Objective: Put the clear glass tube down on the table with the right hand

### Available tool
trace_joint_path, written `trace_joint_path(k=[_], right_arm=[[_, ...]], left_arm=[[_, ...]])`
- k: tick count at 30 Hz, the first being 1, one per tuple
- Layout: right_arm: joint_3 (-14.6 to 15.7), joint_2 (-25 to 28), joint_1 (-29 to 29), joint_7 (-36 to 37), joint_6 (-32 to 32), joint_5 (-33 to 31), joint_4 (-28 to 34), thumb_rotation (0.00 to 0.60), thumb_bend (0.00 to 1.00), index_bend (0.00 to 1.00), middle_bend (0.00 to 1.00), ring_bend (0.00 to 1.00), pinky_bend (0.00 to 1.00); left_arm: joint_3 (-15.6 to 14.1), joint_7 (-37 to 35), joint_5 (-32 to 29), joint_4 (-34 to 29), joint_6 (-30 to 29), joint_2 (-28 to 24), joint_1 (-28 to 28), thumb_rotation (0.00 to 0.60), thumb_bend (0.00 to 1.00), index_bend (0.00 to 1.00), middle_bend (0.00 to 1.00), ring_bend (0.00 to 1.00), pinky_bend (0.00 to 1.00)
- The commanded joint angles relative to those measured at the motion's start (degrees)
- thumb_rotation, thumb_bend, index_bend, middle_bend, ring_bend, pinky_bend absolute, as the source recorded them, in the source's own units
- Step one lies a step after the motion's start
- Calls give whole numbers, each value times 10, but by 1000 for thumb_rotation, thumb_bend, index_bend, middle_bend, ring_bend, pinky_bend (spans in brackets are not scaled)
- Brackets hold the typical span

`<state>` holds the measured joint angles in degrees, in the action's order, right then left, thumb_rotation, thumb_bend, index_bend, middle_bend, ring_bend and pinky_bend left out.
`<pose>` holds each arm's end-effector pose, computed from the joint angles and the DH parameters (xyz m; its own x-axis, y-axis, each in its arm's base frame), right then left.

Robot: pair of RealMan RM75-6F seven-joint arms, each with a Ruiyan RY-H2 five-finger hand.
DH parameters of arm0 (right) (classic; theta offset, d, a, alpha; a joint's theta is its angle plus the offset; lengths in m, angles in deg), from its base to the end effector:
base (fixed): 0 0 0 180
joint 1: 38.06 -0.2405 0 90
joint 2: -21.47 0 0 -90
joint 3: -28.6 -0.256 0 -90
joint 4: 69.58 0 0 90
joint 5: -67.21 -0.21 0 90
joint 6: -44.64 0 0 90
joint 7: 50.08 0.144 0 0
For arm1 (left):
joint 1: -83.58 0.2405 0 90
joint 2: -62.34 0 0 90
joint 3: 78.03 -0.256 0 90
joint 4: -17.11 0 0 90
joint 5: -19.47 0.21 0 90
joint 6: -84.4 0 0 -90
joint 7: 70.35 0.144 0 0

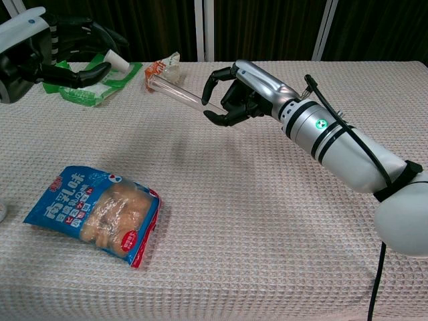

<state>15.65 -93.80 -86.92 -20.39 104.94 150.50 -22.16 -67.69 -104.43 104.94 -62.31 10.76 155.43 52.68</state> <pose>-0.1013 -0.3672 -0.1033 -0.0939 -0.3408 0.9354 -0.8798 -0.4114 -0.2382 -0.1659 0.3083 0.0083 -0.3895 0.2635 0.8825 0.8280 -0.3195 0.4608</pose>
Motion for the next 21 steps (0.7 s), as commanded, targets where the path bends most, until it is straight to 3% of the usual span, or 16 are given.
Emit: trace_joint_path(k=[1, 21], right_arm=[[1, -1, 1, 1, -1, -1, -3, 600, 645, 914, 1000, 1000, 1000], [-10, -15, -9, 12, 5, -5, -9, 600, 649, 914, 1000, 1000, 1000]], left_arm=[[0, -1, -1, 2, 1, 2, -1, 600, 523, 616, 272, 110, 132], [16, -3, -14, 40, -7, 55, -12, 600, 522, 616, 272, 110, 132]])
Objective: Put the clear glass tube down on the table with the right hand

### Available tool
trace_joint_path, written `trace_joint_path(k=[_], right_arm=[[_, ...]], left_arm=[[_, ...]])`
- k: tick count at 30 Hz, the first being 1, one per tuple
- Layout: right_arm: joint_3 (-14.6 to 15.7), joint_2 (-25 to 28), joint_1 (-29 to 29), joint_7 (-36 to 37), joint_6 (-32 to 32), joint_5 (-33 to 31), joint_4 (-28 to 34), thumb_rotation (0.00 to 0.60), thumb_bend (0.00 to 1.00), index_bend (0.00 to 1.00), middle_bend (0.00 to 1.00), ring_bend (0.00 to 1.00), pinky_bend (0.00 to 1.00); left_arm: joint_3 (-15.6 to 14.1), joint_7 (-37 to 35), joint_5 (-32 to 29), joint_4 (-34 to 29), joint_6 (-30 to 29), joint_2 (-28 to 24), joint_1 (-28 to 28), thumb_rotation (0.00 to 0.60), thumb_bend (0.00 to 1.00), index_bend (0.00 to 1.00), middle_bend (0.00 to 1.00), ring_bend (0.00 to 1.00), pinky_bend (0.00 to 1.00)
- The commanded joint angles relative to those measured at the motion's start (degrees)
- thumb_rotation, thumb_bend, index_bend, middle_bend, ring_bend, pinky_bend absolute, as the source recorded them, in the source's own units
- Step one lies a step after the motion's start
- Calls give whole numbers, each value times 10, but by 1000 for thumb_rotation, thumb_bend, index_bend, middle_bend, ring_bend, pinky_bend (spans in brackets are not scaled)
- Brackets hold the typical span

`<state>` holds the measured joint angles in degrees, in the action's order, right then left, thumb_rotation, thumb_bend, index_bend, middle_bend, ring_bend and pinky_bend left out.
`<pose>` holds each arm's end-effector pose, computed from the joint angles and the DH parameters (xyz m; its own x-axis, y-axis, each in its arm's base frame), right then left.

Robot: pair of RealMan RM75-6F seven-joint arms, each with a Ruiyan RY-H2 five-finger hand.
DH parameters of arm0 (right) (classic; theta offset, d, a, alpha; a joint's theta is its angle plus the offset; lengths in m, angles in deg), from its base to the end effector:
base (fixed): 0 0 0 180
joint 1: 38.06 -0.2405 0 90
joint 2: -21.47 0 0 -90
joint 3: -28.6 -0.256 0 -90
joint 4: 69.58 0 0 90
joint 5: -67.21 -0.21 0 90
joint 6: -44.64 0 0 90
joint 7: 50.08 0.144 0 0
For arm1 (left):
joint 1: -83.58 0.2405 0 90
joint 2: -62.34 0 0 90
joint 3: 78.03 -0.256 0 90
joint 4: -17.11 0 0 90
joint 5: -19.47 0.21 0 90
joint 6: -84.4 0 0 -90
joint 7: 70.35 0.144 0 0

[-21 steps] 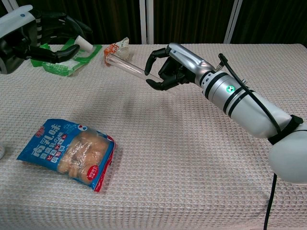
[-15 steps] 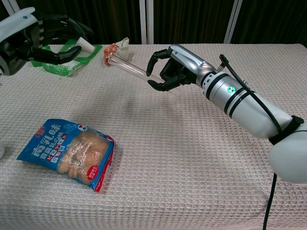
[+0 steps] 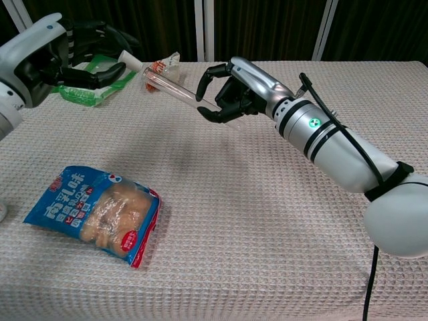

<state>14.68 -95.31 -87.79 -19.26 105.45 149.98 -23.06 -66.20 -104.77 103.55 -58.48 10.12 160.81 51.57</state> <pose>-0.0923 -0.3678 -0.1069 -0.1354 -0.3409 0.9303 -0.8718 -0.4052 -0.2754 -0.1554 0.3138 -0.0105 -0.4400 0.2432 0.8644 0.8089 -0.3106 0.4992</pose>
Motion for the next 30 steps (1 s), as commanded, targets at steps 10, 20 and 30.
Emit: trace_joint_path(k=[10, 20, 30], right_arm=[[-2, -2, -2, 5, 4, 0, 1, 600, 650, 914, 1000, 1000, 1000], [-4, -5, -4, 7, 7, -1, 0, 600, 652, 914, 1000, 1000, 1000], [-5, -7, -6, 0, 4, -3, 3, 600, 656, 915, 1000, 1000, 1000]], left_arm=[[1, 3, 0, 0, 0, 1, -2, 600, 523, 616, 271, 109, 132], [1, 6, -2, 2, 3, 2, -4, 600, 523, 616, 270, 109, 132], [-1, 26, 0, 11, 1, 4, -5, 600, 523, 616, 269, 109, 132]])
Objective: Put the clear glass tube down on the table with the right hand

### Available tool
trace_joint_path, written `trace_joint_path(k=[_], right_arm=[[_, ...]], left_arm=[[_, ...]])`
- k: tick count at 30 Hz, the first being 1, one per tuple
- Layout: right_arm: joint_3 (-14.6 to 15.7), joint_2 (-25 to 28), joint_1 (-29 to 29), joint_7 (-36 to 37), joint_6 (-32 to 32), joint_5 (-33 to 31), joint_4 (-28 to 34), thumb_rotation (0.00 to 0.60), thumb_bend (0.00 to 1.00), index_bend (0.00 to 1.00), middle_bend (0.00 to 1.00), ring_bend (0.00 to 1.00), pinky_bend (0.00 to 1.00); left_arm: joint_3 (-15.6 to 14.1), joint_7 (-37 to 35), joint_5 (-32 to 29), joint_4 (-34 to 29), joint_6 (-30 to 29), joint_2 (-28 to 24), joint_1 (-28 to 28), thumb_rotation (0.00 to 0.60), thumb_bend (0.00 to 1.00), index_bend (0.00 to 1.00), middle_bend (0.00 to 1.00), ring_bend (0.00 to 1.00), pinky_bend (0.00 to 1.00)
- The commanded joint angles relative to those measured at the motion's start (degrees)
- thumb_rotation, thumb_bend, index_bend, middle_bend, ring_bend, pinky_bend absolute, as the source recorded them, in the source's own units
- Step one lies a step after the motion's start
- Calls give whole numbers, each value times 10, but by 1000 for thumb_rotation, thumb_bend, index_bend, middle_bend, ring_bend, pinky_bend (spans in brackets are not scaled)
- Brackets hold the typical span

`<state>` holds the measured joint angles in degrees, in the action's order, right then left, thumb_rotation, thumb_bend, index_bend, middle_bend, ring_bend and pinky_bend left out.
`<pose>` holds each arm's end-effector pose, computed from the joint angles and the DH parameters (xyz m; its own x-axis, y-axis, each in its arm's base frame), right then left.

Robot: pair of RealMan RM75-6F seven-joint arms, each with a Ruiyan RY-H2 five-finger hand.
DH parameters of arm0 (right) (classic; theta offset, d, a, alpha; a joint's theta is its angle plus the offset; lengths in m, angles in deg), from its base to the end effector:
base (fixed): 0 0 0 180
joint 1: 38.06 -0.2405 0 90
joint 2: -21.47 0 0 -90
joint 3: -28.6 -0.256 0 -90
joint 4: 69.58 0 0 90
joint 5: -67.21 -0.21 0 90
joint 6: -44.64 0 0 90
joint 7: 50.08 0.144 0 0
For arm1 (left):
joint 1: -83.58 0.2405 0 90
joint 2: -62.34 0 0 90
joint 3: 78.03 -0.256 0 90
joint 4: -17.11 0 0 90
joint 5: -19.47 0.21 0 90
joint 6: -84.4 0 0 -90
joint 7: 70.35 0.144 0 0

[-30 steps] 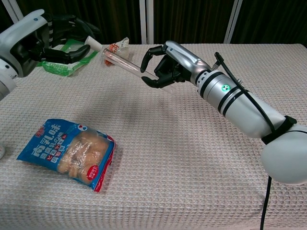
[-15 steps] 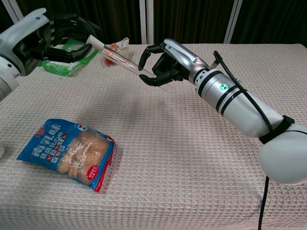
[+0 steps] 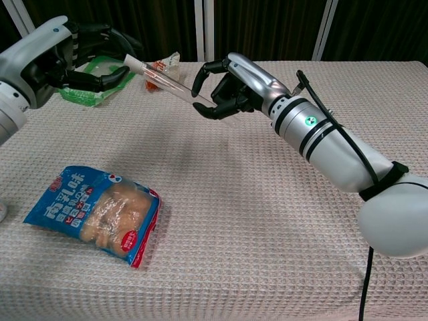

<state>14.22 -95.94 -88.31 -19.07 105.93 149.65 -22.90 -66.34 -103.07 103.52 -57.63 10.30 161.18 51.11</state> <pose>-0.0855 -0.3670 -0.1083 -0.1568 -0.3412 0.9268 -0.8643 -0.4067 -0.2960 -0.1551 0.3154 -0.0127 -0.4064 0.2367 0.8825 0.8246 -0.3210 0.4658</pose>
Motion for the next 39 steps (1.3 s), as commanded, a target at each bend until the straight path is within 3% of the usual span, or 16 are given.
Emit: trace_joint_path(k=[1, 22, 24, 28, 33, 39], right_arm=[[-1, -1, -1, -3, 0, 0, 2, 600, 657, 915, 1000, 1000, 1000], [-7, -6, -3, -18, -4, -9, 8, 600, 685, 920, 1000, 1000, 1000], [-6, -4, -2, -22, -5, -9, 9, 600, 685, 920, 1000, 1000, 1000], [-3, 2, 3, -33, -6, -11, 13, 600, 685, 921, 1000, 1000, 1000], [-3, 15, 10, -53, -5, -15, 28, 600, 686, 921, 1000, 1000, 1000], [-4, 33, 5, -104, -29, -25, 41, 600, 687, 922, 1000, 1000, 1000]], left_arm=[[0, 15, 1, 5, -2, 1, 0, 600, 523, 616, 268, 109, 132], [-5, 39, 3, 24, 0, 17, -6, 600, 522, 611, 263, 109, 132], [-6, 39, 4, 25, 0, 15, -5, 597, 517, 563, 254, 108, 132], [-7, 42, 3, 19, 1, 7, -4, 568, 450, 359, 213, 97, 130], [-9, 47, 5, 9, -1, -8, 0, 495, 363, 294, 182, 87, 126], [-14, 67, 5, -5, -4, -36, 9, 438, 328, 280, 180, 85, 125]])
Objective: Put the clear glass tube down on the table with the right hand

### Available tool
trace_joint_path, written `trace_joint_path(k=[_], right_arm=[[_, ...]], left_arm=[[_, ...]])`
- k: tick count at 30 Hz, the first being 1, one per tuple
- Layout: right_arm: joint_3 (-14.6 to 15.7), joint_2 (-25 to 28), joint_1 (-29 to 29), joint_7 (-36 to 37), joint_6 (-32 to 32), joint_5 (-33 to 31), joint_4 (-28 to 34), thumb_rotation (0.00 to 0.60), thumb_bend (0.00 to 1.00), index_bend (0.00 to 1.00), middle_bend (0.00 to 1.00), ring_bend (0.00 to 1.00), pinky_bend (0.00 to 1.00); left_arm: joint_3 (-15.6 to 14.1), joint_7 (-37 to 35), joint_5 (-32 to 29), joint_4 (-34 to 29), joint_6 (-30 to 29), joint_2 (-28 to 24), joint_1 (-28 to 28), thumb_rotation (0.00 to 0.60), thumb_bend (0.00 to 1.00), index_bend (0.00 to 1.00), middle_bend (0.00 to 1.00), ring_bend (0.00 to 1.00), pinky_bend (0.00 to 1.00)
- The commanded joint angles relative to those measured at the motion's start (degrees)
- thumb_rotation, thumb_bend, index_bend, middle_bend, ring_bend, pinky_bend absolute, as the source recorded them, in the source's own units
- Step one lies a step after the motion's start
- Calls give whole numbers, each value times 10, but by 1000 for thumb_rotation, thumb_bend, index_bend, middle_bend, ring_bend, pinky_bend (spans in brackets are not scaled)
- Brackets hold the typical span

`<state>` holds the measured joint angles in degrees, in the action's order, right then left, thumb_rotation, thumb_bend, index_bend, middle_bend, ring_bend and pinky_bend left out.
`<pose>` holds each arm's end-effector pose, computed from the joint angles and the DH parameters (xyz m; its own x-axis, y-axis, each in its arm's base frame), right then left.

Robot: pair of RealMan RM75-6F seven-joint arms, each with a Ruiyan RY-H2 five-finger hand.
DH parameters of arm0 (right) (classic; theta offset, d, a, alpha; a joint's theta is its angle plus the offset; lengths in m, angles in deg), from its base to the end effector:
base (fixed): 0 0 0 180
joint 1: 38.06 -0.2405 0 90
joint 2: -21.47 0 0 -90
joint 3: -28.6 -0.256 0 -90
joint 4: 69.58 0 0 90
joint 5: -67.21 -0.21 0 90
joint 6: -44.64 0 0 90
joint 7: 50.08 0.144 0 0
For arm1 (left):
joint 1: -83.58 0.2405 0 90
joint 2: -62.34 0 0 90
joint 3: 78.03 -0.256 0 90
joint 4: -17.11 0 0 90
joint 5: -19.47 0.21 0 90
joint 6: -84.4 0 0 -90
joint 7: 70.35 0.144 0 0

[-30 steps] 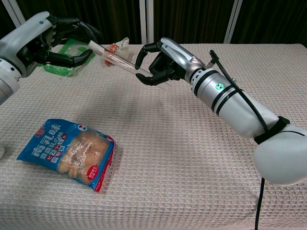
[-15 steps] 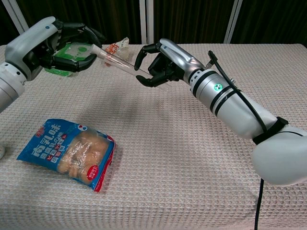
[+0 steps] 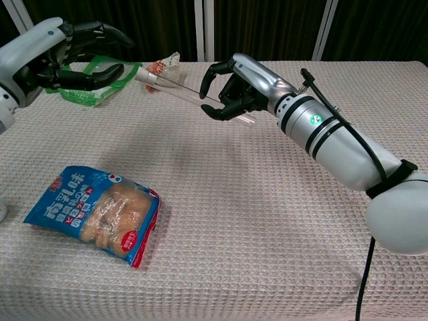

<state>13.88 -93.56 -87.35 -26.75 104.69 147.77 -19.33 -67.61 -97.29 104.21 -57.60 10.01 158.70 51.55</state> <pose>-0.0919 -0.3687 -0.1009 -0.0722 -0.3038 0.9500 -0.8911 -0.4083 -0.1983 -0.1671 0.3152 -0.0029 -0.2736 0.1968 0.9415 0.8761 -0.3529 0.3284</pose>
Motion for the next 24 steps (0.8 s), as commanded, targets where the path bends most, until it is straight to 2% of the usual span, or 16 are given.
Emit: trace_joint_path(k=[1, 8, 11, 14, 18, 24], right_arm=[[-2, 11, -8, -42, -24, -9, 6, 600, 686, 922, 1000, 1000, 1000], [-15, -2, -39, -160, -82, -46, -11, 600, 674, 916, 1000, 1000, 1000], [-21, -17, -51, -204, -99, -62, -28, 600, 619, 875, 1000, 1000, 1000], [-25, -31, -56, -237, -106, -76, -38, 600, 469, 789, 1000, 1000, 1000], [-22, -32, -50, -266, -112, -90, -32, 600, 243, 603, 1000, 1000, 1000], [-17, 2, -27, -295, -107, -103, 15, 600, 126, 374, 1000, 1000, 1000]], left_arm=[[-2, 14, -4, -7, -1, -18, 6, 437, 327, 280, 180, 85, 126], [-1, 56, -28, -21, 0, -58, 26, 423, 306, 275, 180, 85, 125], [-2, 70, -37, -25, -2, -68, 35, 419, 296, 275, 180, 84, 125], [-4, 90, -42, -23, -4, -74, 42, 419, 288, 275, 180, 85, 126], [-8, 121, -46, -21, -6, -82, 48, 422, 282, 275, 180, 85, 126], [-12, 171, -79, -46, 28, -116, 56, 424, 251, 276, 180, 85, 126]])
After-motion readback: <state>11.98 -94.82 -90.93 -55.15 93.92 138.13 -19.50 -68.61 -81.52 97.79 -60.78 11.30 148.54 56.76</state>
